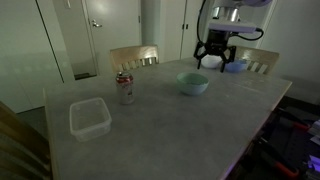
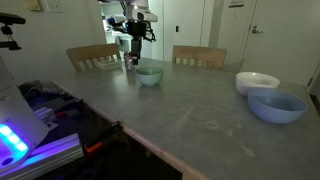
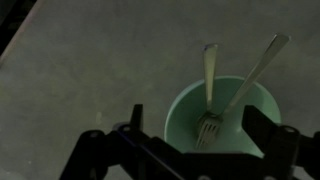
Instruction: Move the green bowl backwards
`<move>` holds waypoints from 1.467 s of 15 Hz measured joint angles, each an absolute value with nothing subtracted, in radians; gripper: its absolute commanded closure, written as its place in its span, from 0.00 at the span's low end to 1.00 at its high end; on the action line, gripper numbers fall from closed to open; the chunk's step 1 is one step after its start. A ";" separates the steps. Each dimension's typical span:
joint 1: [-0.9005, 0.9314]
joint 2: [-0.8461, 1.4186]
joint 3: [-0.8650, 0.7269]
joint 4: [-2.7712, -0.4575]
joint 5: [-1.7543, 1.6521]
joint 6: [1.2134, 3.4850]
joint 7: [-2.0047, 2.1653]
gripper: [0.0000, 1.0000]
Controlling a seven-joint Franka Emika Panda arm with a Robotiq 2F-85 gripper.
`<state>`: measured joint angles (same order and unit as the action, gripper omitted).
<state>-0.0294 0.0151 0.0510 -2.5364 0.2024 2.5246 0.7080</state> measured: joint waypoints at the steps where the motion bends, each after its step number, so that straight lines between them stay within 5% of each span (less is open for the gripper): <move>1: -0.030 0.015 0.038 -2.533 0.236 2.525 0.696 0.00; 17: -0.020 0.131 -0.001 -2.535 0.280 2.673 0.584 0.00; 19: -0.020 0.152 -0.002 -2.535 0.279 2.700 0.565 0.19; 22: -0.020 0.185 -0.008 -2.534 0.279 2.730 0.540 0.32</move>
